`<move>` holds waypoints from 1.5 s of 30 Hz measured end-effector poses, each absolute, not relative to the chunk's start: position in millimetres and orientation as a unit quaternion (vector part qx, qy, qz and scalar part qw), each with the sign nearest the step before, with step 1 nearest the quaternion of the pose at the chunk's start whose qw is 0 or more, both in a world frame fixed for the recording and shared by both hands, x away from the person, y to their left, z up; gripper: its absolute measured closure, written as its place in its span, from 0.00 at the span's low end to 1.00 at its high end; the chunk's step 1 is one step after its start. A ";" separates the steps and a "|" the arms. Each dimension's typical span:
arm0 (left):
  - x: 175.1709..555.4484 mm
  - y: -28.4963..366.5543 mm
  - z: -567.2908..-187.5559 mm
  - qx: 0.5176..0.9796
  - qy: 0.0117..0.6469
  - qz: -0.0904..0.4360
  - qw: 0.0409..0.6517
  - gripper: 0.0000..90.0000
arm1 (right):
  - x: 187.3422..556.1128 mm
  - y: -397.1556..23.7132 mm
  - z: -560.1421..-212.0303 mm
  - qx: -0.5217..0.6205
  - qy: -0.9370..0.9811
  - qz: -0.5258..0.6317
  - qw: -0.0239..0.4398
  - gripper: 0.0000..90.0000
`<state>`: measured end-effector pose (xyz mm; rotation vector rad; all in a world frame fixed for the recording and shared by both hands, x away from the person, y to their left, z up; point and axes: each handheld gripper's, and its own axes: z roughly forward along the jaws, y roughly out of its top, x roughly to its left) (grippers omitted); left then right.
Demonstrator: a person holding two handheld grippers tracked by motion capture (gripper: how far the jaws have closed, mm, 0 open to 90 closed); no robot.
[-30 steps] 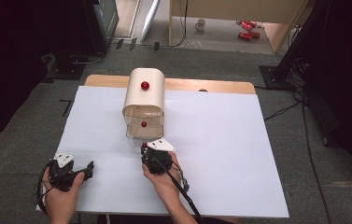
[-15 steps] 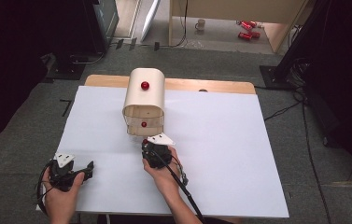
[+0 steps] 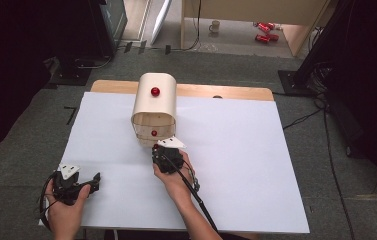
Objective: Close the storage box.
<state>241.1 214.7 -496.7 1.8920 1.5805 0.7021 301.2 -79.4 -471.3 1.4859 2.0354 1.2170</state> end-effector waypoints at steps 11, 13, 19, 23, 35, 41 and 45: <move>241.1 214.7 -496.8 0.707 0.591 0.262 0.285 0.14 | 293.1 -91.9 -467.2 0.495 0.733 0.429 0.180 0.54; 241.1 214.7 -496.8 0.707 0.591 0.262 0.285 0.14 | 289.7 -100.1 -464.9 0.490 0.740 0.422 0.186 0.40; 241.1 214.7 -496.8 0.707 0.591 0.263 0.285 0.14 | 280.5 -139.6 -456.6 0.504 0.746 0.394 0.187 0.00; 241.1 214.6 -496.8 0.707 0.591 0.263 0.285 0.14 | 272.0 -166.5 -454.2 0.507 0.740 0.387 0.211 0.00; 241.0 214.5 -496.8 0.707 0.591 0.263 0.285 0.14 | 252.1 -258.0 -456.3 0.555 0.711 0.361 0.237 0.00; 241.0 214.5 -496.8 0.707 0.591 0.264 0.285 0.14 | 240.2 -294.0 -459.3 0.569 0.702 0.350 0.246 0.00; 241.0 214.5 -496.8 0.708 0.590 0.264 0.284 0.14 | 228.2 -321.2 -466.4 0.581 0.698 0.336 0.248 0.00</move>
